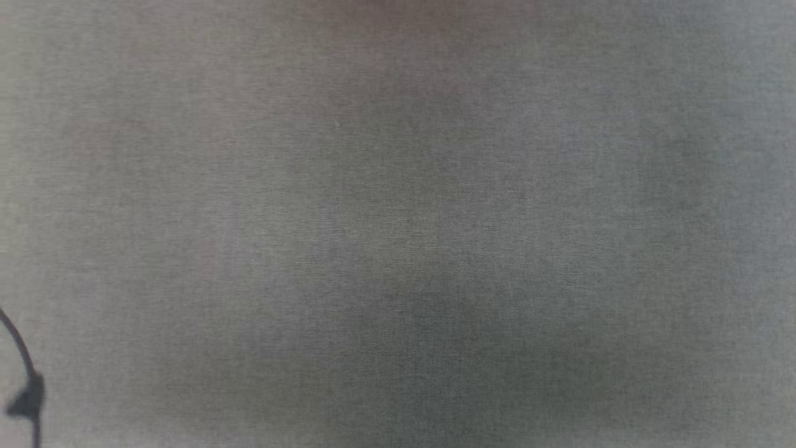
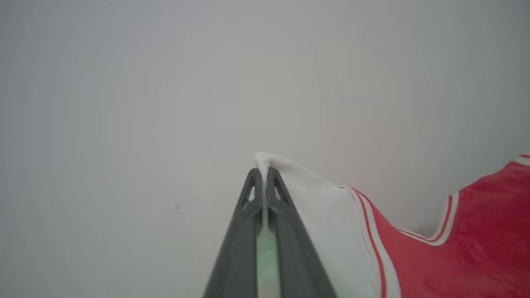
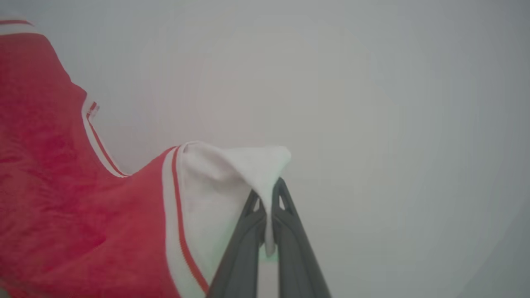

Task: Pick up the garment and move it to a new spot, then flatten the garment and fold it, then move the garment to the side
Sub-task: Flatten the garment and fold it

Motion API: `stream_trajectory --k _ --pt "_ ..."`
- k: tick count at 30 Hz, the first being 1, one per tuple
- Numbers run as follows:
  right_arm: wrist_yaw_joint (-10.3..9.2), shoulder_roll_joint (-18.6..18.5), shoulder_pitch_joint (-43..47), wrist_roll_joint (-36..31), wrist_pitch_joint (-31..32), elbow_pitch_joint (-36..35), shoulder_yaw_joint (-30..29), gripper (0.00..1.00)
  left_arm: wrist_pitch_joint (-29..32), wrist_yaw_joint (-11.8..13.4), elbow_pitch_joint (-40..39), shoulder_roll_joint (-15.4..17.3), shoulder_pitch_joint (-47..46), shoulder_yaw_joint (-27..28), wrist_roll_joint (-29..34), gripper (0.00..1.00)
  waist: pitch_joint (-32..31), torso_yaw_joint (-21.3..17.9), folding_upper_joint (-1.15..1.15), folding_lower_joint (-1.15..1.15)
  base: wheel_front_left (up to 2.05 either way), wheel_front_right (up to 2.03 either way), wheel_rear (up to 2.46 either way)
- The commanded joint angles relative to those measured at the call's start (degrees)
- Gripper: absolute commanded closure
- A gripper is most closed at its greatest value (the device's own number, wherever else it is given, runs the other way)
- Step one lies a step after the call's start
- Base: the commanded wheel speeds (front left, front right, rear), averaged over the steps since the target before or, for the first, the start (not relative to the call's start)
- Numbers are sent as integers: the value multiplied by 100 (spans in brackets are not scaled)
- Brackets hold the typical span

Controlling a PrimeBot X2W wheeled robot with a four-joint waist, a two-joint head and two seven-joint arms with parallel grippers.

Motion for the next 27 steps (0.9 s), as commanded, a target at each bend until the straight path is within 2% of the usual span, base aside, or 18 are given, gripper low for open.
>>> stream_trajectory --k 1,3,6,12,14,17,22,25,27 --pt "0 -3 212 152 -2 158 22 100 -47 -59 116 -37 252 -54 -13 100 -74 61 0 0 0 0 0" --pt "0 46 446 362 -6 367 103 100 -10 -124 285 -50 476 -176 6 100 -171 103 0 0 0 0 0" --pt "0 173 1070 1064 96 748 425 100 210 -204 630 -118 1137 -387 -91 100 -377 149 0 0 0 0 0" --pt "0 -1 2099 2328 647 424 1215 100 817 -257 683 -150 2275 -717 -488 100 -744 162 0 0 0 0 0" --pt "0 -212 2466 2742 870 140 1471 100 1131 -259 475 -103 2755 -866 -741 100 -874 174 0 0 0 0 0" --pt "0 -646 3256 3461 1420 -566 1983 100 1748 -260 -129 177 3779 -1097 -1368 100 -1117 169 0 0 0 0 0" --pt "0 -1286 4231 4226 2069 -1583 2310 100 2427 -254 -975 651 5007 -1117 -1925 100 -1370 168 0 0 0 0 0" --pt "0 -1690 4771 4503 2358 -2126 2382 100 2830 -56 -1567 966 5746 -1028 -2188 100 -1471 157 0 0 0 0 0" --pt "0 -1929 5117 4653 2501 -2448 2372 100 3055 164 -2091 1200 6215 -978 -2350 100 -1524 145 0 0 0 0 0"
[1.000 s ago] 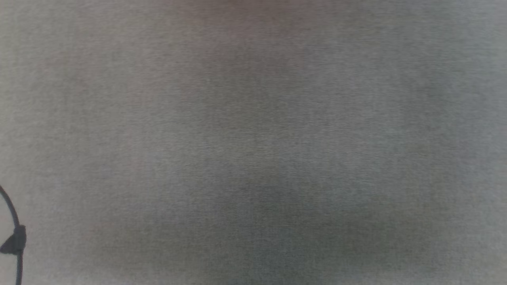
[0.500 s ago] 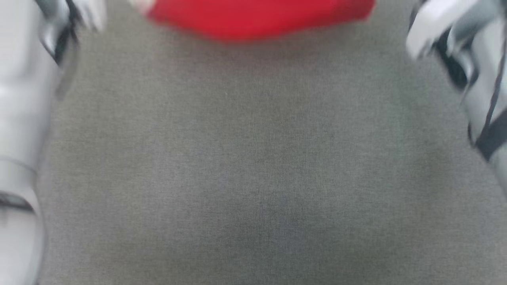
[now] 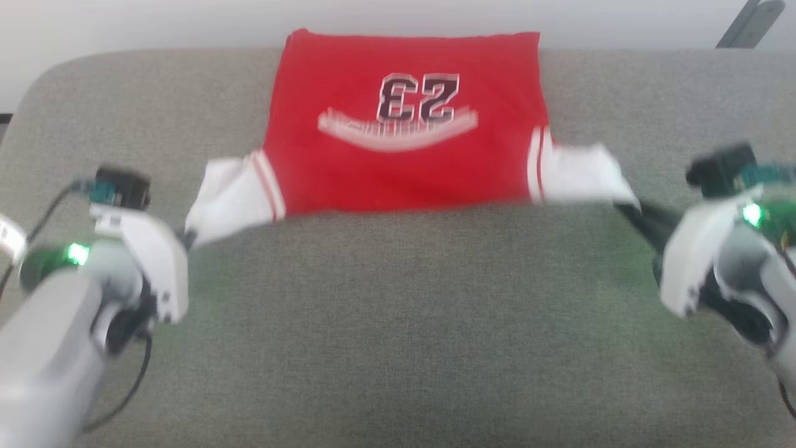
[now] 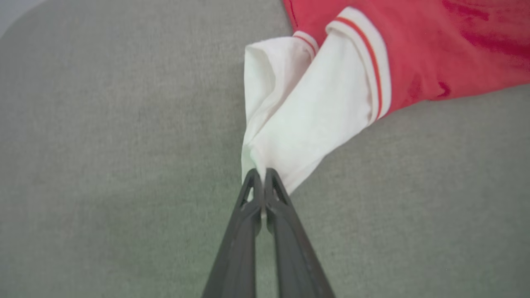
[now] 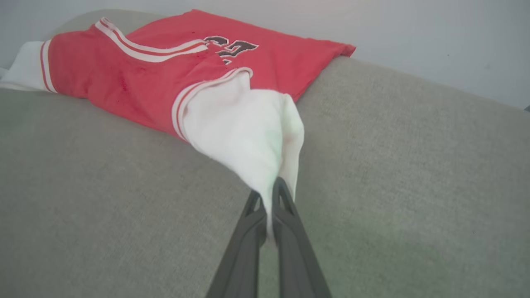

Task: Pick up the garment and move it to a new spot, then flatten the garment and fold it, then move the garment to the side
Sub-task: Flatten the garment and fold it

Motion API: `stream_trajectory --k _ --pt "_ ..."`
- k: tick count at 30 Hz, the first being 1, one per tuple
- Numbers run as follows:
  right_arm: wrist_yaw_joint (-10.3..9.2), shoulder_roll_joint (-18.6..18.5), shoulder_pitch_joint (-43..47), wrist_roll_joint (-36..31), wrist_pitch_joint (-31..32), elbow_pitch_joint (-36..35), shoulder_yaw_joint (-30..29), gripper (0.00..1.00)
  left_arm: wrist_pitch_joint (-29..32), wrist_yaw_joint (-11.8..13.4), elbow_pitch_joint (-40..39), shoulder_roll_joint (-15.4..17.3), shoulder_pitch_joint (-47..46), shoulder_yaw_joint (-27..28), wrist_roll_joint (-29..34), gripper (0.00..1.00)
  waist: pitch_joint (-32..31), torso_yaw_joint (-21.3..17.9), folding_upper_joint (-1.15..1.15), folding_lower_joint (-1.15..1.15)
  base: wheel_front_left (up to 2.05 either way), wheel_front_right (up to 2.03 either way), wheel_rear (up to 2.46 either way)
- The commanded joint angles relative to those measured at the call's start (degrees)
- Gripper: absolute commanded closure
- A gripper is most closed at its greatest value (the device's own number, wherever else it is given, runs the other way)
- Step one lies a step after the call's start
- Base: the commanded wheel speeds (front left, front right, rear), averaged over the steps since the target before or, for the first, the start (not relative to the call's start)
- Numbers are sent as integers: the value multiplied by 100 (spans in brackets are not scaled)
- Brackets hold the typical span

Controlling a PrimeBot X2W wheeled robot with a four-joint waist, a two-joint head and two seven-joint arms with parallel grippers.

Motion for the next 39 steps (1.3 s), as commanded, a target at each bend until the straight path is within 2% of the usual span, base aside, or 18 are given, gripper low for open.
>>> stream_trajectory --k 1,5,6,7,8,13,17,23,24,25,26,31,39 --pt "0 -173 290 121 102 -222 -41 100 172 161 -438 185 390 46 -152 100 -55 -19 0 0 0 0 0" --pt "0 -513 912 308 287 -657 -144 100 543 752 -1642 691 1375 128 -358 100 -91 -44 0 0 0 0 0" --pt "0 -513 912 308 287 -657 -144 100 543 752 -1642 691 1375 128 -358 100 -91 -44 0 0 0 0 0" --pt "0 -633 1191 408 396 -840 -211 100 746 1113 -2186 948 1819 171 -449 100 -79 -58 0 0 0 0 0" --pt "0 -633 1191 408 396 -840 -211 100 746 1113 -2186 948 1819 171 -449 100 -79 -58 0 0 0 0 0" --pt "0 -891 1805 554 725 -1172 -284 100 1073 1907 -3316 1417 2750 290 -595 100 -27 -84 0 0 0 0 0" --pt "0 -1003 2156 581 864 -1314 -436 100 1139 2217 -3880 1559 3201 263 -652 100 22 -97 0 0 0 0 0" --pt "0 -811 2465 543 1004 -1239 -679 100 1036 2467 -4094 1499 3425 266 -615 100 108 -116 0 0 0 0 0" --pt "0 -774 2487 495 1004 -1208 -745 73 1020 2494 -4101 1470 3430 283 -625 100 126 -118 0 0 0 0 0" --pt "-1 -721 2497 476 1013 -1160 -812 40 1008 2529 -4097 1454 3434 301 -638 100 144 -124 0 0 0 0 0" --pt "-1 -677 2503 425 1055 -1140 -854 0 1021 2543 -4094 1468 3428 285 -605 100 159 -129 0 0 0 0 0" --pt "-5 -538 2510 284 1196 -1254 -1208 0 986 2605 -4123 1427 3377 305 -598 100 208 -149 0 0 0 0 0" --pt "1 -171 2165 -256 1173 -1689 -2169 0 981 2684 -4264 1361 3281 285 -564 100 271 -134 0 0 0 0 0"
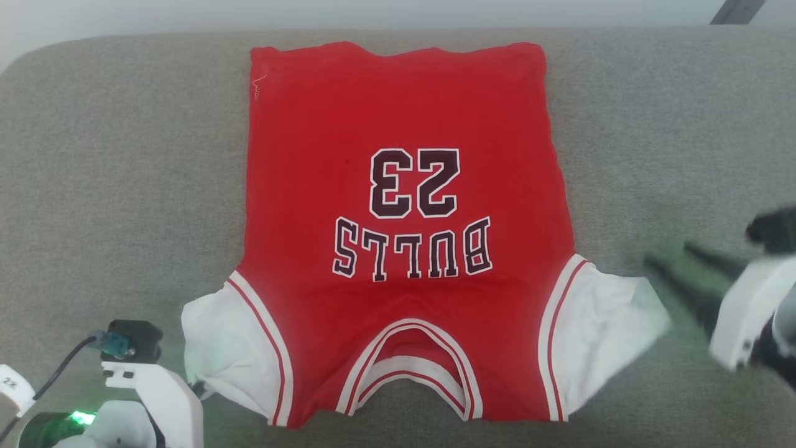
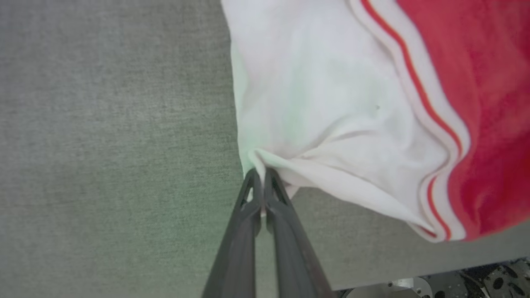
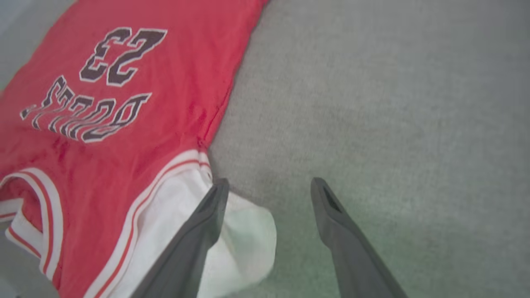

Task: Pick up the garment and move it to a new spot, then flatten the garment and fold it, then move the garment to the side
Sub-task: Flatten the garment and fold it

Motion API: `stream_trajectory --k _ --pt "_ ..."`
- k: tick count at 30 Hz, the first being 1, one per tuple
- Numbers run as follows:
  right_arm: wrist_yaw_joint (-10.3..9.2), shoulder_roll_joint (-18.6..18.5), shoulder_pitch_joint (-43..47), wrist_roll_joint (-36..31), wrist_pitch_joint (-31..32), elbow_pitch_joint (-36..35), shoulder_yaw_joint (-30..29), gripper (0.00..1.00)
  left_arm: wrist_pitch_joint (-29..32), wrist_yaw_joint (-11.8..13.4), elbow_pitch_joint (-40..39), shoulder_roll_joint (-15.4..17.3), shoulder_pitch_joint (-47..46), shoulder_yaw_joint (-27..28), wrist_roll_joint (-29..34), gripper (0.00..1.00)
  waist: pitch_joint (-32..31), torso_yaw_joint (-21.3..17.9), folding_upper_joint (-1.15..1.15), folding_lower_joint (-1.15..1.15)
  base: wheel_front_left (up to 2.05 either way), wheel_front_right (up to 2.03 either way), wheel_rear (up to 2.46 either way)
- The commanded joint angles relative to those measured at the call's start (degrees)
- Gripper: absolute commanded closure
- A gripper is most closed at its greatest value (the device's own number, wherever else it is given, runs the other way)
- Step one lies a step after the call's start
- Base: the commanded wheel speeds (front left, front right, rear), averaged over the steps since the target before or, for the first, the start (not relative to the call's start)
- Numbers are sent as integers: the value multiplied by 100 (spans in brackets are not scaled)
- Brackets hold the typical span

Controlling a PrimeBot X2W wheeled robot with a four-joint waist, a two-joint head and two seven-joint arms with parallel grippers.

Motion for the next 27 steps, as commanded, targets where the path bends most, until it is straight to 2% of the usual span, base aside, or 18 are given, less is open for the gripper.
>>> stream_trajectory --k 1,6,10,13,20,27 --pt "2 96 -158 -127 -25 -78 -125 0 -16 9 -28 -2 -65 -23 70 100 25 20 0 0 0 0 0" --pt "2 501 -867 -624 86 -77 -492 0 36 -11 -100 -113 -250 -101 143 100 153 158 0 0 0 0 0" --pt "2 778 -1616 -910 155 246 -619 0 85 -87 -145 -218 -492 -208 270 100 325 373 0 0 0 0 0" --pt "2 834 -2022 -1064 184 459 -582 0 104 -134 -151 -309 -629 -265 293 100 441 508 0 0 0 0 0" --pt "1 926 -3294 -1321 385 1722 -421 0 115 -398 2 -690 -1183 -541 515 100 884 1056 0 0 0 0 0" --pt "1 840 -4285 -1516 931 3155 -327 0 45 -718 402 -1149 -1611 -829 626 100 1248 1563 0 0 0 0 0"
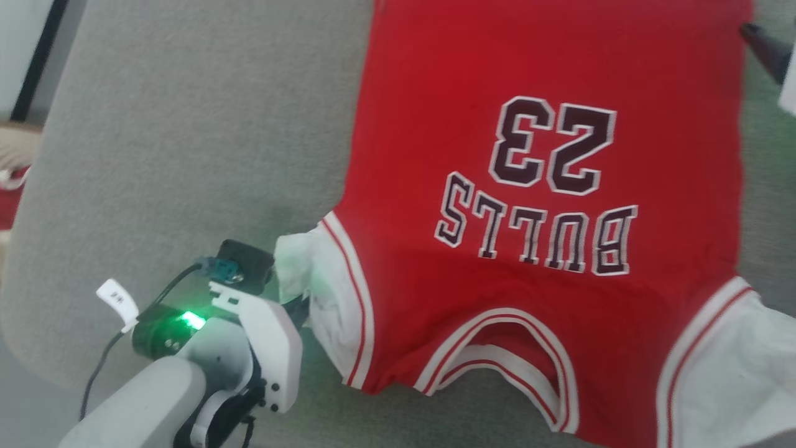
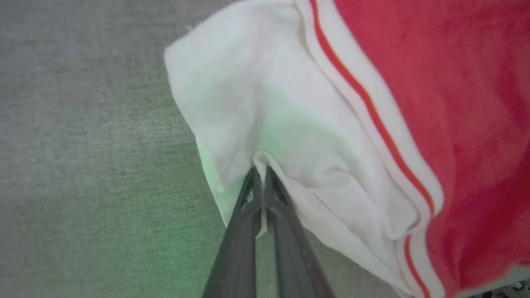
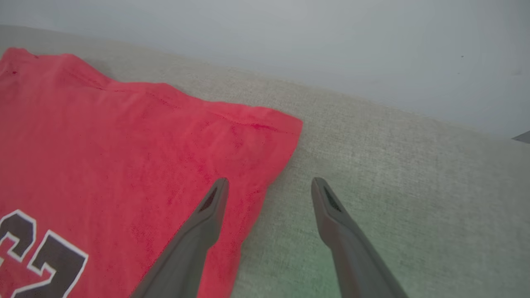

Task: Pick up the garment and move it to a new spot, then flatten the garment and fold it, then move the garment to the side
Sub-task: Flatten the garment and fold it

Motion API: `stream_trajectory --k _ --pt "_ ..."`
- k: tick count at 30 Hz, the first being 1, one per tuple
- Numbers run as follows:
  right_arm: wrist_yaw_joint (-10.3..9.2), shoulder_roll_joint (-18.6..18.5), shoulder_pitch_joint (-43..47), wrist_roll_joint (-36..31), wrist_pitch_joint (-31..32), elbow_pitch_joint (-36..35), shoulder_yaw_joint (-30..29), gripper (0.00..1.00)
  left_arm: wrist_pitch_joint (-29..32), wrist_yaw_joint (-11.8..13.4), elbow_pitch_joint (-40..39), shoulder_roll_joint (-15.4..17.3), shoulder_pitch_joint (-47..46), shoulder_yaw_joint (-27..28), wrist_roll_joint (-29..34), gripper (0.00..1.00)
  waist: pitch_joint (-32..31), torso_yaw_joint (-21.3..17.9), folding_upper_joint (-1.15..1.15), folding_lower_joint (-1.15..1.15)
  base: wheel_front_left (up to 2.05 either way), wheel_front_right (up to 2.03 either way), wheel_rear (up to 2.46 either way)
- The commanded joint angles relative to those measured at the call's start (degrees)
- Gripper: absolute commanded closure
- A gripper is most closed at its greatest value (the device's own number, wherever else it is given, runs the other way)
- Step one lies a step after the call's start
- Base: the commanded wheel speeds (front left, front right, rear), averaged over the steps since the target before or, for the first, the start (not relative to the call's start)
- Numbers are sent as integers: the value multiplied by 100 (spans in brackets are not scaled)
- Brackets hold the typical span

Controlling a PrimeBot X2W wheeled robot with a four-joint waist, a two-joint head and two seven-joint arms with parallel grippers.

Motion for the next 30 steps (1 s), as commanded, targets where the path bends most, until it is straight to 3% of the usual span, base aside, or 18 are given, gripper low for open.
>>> stream_trajectory --k 1,4,13,14,15,16,22,30 --pt "0 -3 -203 -35 116 257 -36 0 -21 -58 178 -119 -87 -85 32 100 241 272 0 0 0 0 0" --pt "1 75 -697 -142 599 1090 -220 0 -87 -196 451 -306 -227 -181 54 100 395 475 0 0 0 0 0" --pt "1 283 -1081 -444 1686 2245 77 0 -231 -431 985 -616 -445 -285 9 100 520 701 0 0 0 0 0" --pt "1 271 -1066 -528 1818 2347 180 20 -243 -451 1037 -639 -461 -287 4 100 523 711 0 0 0 0 0" --pt "1 275 -1031 -582 1921 2383 275 96 -259 -472 1088 -659 -483 -291 2 100 526 716 0 0 0 0 0" --pt "1 246 -1023 -627 1952 2411 335 100 -281 -498 1135 -677 -500 -290 -10 100 526 714 0 0 0 0 0" --pt "-4 142 -1095 -626 1721 2329 397 100 -384 -518 1366 -672 -550 -210 -53 100 435 563 0 0 0 0 0" --pt "-3 234 -936 -199 1768 1626 723 100 -493 -306 1331 -419 -476 63 -88 100 146 84 0 0 0 0 0"
